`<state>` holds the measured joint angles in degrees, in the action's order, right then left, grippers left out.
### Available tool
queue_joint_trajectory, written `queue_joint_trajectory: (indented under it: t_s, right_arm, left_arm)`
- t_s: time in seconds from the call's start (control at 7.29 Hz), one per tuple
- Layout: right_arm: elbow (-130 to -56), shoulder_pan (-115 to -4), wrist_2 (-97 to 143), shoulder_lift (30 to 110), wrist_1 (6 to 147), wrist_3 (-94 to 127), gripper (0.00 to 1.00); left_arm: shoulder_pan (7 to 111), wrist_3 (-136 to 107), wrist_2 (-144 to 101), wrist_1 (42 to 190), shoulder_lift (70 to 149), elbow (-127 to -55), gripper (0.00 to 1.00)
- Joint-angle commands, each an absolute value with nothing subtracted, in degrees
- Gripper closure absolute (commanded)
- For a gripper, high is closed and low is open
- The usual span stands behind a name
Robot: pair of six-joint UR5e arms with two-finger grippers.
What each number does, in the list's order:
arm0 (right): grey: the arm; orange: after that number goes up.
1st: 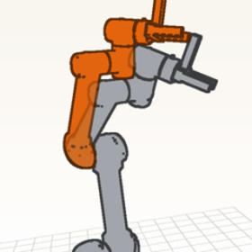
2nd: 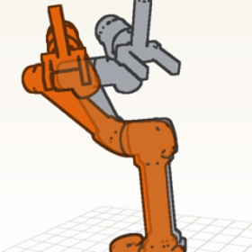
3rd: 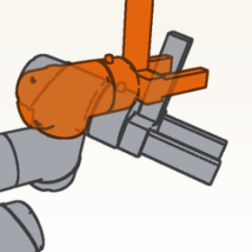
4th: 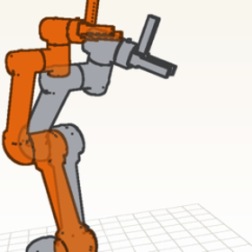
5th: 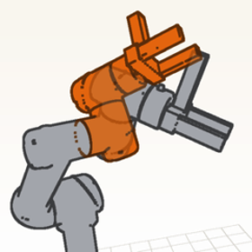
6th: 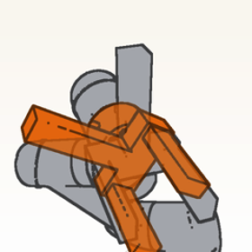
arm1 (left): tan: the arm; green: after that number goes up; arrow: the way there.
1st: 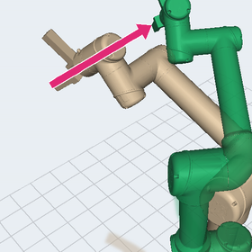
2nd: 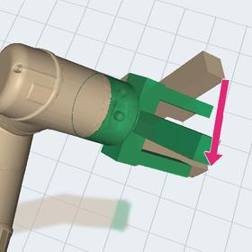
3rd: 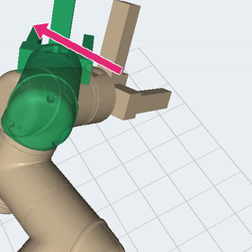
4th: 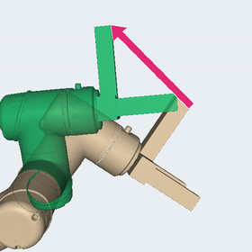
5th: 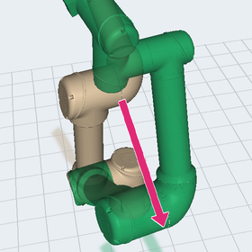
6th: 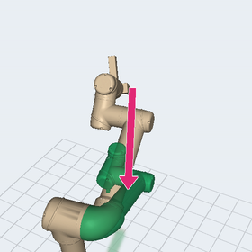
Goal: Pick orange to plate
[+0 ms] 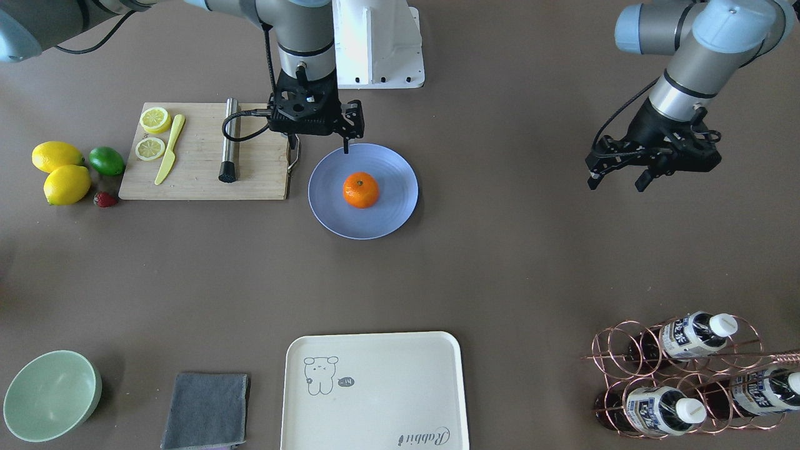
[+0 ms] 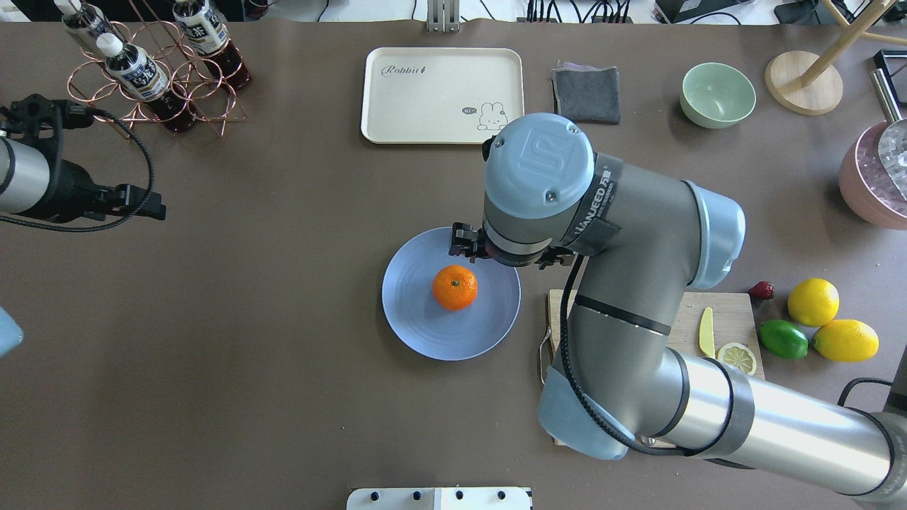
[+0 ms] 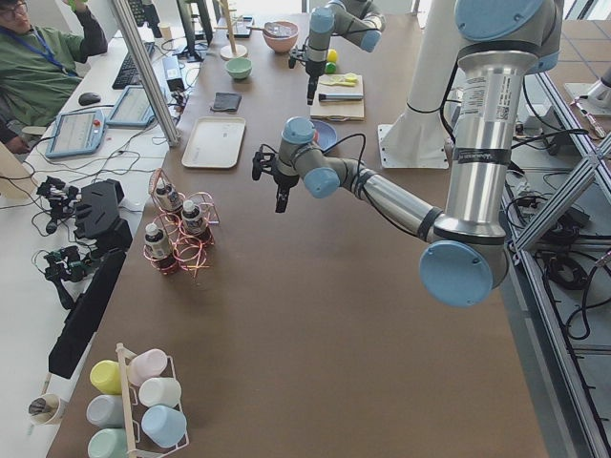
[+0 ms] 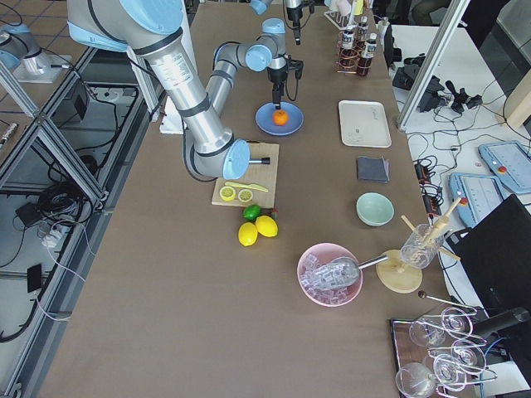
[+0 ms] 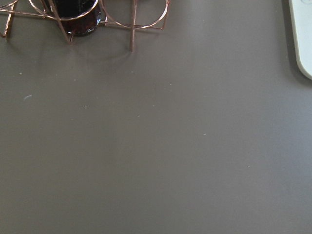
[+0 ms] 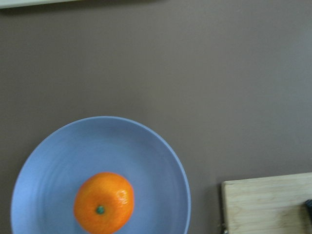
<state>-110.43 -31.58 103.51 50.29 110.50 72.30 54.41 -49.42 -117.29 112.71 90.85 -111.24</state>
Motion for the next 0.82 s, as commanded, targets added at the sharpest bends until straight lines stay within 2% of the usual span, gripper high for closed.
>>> queue_joint_trajectory:
  t_s: [0.0,0.27,0.69]
  right_arm:
    - [-116.3,-40.3,108.1,59.0,112.5,58.3,0.0]
    - [-116.6,-49.5,113.6,66.1,112.1,42.5,0.0]
    - [-113.2,-71.1,125.7,76.6,111.6,12.0,0.0]
  left_arm:
    - [64.3,-31.0,-118.5,112.6,83.1,-110.7,0.02]
    - [77.7,-12.1,-118.6,110.3,80.7,-107.2,0.02]
    - [92.6,4.8,-119.5,89.6,87.8,-106.9,0.02]
